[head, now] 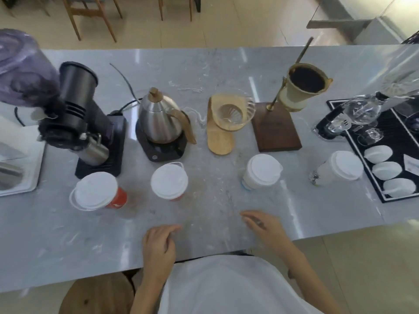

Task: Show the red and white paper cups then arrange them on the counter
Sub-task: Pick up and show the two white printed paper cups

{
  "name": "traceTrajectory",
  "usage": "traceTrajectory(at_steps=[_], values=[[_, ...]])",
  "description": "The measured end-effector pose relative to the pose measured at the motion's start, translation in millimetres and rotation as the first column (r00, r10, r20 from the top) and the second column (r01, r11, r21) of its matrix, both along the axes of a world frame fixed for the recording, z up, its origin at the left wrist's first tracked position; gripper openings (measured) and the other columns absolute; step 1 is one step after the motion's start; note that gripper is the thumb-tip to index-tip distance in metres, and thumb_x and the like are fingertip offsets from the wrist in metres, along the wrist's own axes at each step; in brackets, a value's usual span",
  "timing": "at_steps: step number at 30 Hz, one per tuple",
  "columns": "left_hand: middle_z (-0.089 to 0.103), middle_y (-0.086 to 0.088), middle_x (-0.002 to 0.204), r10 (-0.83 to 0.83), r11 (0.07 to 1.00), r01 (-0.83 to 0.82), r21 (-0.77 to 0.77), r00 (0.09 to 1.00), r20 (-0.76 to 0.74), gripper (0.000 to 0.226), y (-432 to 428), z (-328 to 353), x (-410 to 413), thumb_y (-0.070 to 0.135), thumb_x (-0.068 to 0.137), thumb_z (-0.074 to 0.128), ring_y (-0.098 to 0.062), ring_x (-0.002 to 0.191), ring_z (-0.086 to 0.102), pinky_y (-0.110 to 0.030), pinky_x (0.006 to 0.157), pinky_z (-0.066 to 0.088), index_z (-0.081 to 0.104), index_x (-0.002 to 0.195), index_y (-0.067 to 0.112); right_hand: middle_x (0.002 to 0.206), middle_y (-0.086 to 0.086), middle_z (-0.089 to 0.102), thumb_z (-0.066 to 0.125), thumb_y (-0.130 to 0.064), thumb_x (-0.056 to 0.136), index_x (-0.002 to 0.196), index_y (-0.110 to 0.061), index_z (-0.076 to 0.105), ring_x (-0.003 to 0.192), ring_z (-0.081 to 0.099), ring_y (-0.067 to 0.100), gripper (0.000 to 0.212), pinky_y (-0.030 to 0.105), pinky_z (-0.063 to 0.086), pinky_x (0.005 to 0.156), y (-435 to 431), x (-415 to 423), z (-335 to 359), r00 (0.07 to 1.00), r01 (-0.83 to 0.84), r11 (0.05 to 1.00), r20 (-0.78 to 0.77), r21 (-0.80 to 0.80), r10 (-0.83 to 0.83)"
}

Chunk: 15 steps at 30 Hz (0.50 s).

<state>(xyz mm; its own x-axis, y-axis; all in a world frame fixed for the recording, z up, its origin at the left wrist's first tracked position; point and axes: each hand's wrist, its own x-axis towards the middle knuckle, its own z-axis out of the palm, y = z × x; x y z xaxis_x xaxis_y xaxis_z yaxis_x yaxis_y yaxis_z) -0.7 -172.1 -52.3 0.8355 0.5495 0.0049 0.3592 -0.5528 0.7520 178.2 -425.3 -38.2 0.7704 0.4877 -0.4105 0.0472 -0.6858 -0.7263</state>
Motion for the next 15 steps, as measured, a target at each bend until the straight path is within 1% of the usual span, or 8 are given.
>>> traceTrajectory(at_steps=[2, 4, 5, 7, 9, 11, 13, 15], values=[[0.072, 0.002, 0.104, -0.025, 0.999, 0.025, -0.048, 1.000, 0.014, 0.025, -35.8, 2.0, 34.6, 0.013, 0.091, 0.051, -0.023, 0.095, 0.063, -0.056, 0.089, 0.047, 0.073, 0.104, 0.015, 0.101, -0.011, 0.072, 0.060, -0.034, 0.094, 0.101, -0.031, 0.072, 0.092, 0.066, 0.010, 0.014, 0.031, 0.052, 0.082, -39.9, 26.0, 1.9, 0.994, 0.099, 0.994, 0.044, -0.038, -0.097], [0.067, -0.001, 0.119, -0.032, 0.987, 0.035, -0.156, 0.999, 0.020, 0.026, -69.3, -0.6, 71.8, 0.017, 0.093, 0.061, -0.024, 0.109, 0.058, -0.054, 0.098, 0.044, 0.065, 0.119, 0.015, 0.089, -0.012, 0.071, 0.064, -0.034, 0.091, 0.089, -0.034, 0.068, 0.088, 0.067, 0.016, 0.005, 0.034, 0.051, 0.075, -81.7, 51.7, -2.1, 0.976, 0.210, 0.974, 0.080, -0.086, -0.204], [0.062, -0.002, 0.128, -0.038, 0.977, 0.041, -0.208, 0.999, 0.016, 0.037, -83.4, -3.3, 90.7, 0.017, 0.092, 0.067, -0.025, 0.117, 0.053, -0.051, 0.103, 0.041, 0.058, 0.128, 0.015, 0.084, -0.013, 0.068, 0.067, -0.033, 0.089, 0.087, -0.033, 0.064, 0.087, 0.067, 0.018, 0.003, 0.031, 0.048, 0.070, -101.8, 63.3, -5.8, 0.957, 0.281, 0.954, 0.102, -0.106, -0.271], [0.047, -0.003, 0.144, -0.043, 0.960, 0.045, -0.277, 0.999, 0.014, 0.069, -104.6, -10.8, 126.7, 0.017, 0.083, 0.077, -0.025, 0.131, 0.042, -0.045, 0.110, 0.034, 0.042, 0.143, 0.014, 0.088, -0.008, 0.064, 0.074, -0.027, 0.083, 0.098, -0.025, 0.058, 0.091, 0.066, 0.023, 0.023, 0.023, 0.042, 0.065, -139.6, 83.5, -16.0, 0.880, 0.471, 0.877, 0.118, -0.089, -0.461], [0.029, 0.009, 0.154, -0.016, 0.946, 0.023, -0.323, 1.000, 0.026, 0.101, -118.3, -18.9, 158.7, 0.020, 0.073, 0.086, -0.021, 0.141, 0.028, -0.042, 0.114, 0.026, 0.023, 0.152, 0.019, 0.113, 0.003, 0.061, 0.080, -0.019, 0.077, 0.125, -0.017, 0.049, 0.103, 0.061, 0.024, 0.057, 0.022, 0.045, 0.075, -168.4, 104.3, -22.1, 0.783, 0.618, 0.786, 0.073, 0.017, -0.618], [0.016, 0.022, 0.154, 0.008, 0.927, 0.015, -0.375, 0.998, 0.061, 0.120, -126.6, -25.3, 183.8, 0.022, 0.065, 0.091, -0.014, 0.144, 0.019, -0.039, 0.113, 0.022, 0.011, 0.154, 0.028, 0.141, 0.004, 0.042, 0.084, -0.013, 0.073, 0.146, -0.015, 0.029, 0.123, 0.046, 0.020, 0.091, 0.033, 0.042, 0.098, -185.3, 127.9, -22.1, 0.774, 0.623, 0.767, 0.017, 0.151, -0.632], [0.022, 0.011, 0.156, 0.008, 0.914, 0.039, -0.403, 0.993, 0.115, 0.120, -131.6, -30.4, 202.1, 0.016, 0.059, 0.093, -0.015, 0.142, 0.025, -0.039, 0.111, 0.025, 0.018, 0.151, 0.035, 0.153, -0.001, 0.027, 0.085, -0.007, 0.071, 0.150, -0.018, 0.018, 0.136, 0.031, 0.016, 0.105, 0.035, 0.030, 0.108, -190.0, 151.0, -18.8, 0.833, 0.535, 0.806, 0.004, 0.255, -0.554], [0.035, -0.002, 0.149, 0.022, 0.893, 0.045, -0.447, 0.989, 0.145, 0.108, -138.4, -32.1, 214.3, 0.012, 0.060, 0.092, -0.017, 0.136, 0.036, -0.040, 0.110, 0.032, 0.027, 0.140, 0.045, 0.150, -0.002, 0.030, 0.083, 0.002, 0.070, 0.146, -0.020, 0.020, 0.138, 0.031, 0.017, 0.101, 0.030, 0.033, 0.108, -185.2, 171.4, -15.7, 0.862, 0.491, 0.804, -0.052, 0.335, -0.504]])
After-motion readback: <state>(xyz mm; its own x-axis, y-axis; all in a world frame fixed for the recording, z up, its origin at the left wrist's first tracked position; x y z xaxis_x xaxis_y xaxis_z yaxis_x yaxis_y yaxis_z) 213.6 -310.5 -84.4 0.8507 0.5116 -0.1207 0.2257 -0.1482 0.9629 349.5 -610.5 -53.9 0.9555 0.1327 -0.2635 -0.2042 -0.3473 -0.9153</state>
